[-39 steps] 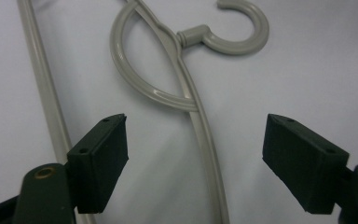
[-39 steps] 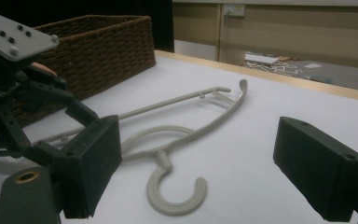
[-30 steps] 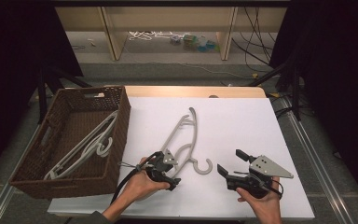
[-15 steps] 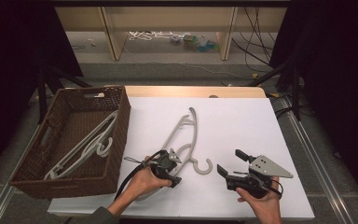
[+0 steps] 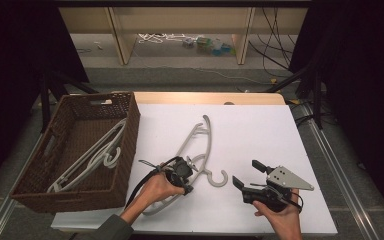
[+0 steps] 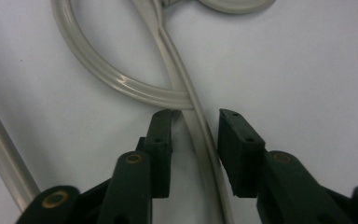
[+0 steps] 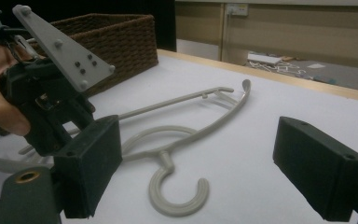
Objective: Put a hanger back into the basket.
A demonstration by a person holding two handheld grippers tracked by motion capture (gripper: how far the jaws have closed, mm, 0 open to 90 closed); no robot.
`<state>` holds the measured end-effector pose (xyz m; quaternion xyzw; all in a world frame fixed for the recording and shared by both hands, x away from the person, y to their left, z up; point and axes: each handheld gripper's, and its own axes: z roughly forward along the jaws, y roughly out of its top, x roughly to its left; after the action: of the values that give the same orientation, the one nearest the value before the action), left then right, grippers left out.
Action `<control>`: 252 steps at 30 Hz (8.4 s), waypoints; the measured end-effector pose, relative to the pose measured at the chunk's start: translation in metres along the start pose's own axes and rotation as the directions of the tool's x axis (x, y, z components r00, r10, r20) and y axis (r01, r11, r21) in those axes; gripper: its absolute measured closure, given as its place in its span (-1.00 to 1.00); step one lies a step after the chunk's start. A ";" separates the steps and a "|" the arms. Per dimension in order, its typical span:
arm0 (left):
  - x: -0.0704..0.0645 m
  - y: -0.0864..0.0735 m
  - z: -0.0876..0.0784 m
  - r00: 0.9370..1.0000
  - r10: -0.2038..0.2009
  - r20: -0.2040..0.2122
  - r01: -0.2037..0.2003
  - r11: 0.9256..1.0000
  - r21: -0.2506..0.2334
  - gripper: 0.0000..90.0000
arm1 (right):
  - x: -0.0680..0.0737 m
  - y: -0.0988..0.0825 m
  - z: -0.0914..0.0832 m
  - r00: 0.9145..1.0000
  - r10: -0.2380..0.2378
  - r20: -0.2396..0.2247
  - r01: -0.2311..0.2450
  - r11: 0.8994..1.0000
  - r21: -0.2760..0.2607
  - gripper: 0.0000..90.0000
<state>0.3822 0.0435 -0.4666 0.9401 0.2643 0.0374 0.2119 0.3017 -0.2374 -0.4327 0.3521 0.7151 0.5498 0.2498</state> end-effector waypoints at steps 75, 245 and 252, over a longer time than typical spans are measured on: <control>0.060 0.029 -0.126 0.973 -0.161 0.163 0.215 0.886 -0.411 0.81 | 0.000 -0.002 0.005 0.999 0.045 -0.021 -0.045 0.999 0.017 -0.63; 0.132 -0.193 -0.208 0.883 -0.462 -0.081 0.376 0.801 -0.466 -0.14 | -0.002 -0.002 0.007 0.999 0.046 -0.002 -0.046 0.998 0.031 -0.64; 0.122 -0.184 -0.208 0.884 -0.461 -0.072 0.351 0.759 -0.549 -0.29 | -0.002 -0.003 0.007 0.999 0.044 0.002 -0.044 0.999 0.028 -0.64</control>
<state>0.3608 0.3267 -0.3600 0.7576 0.4627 0.1562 0.4331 0.3073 -0.2350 -0.4370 0.3716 0.7147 0.5449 0.2330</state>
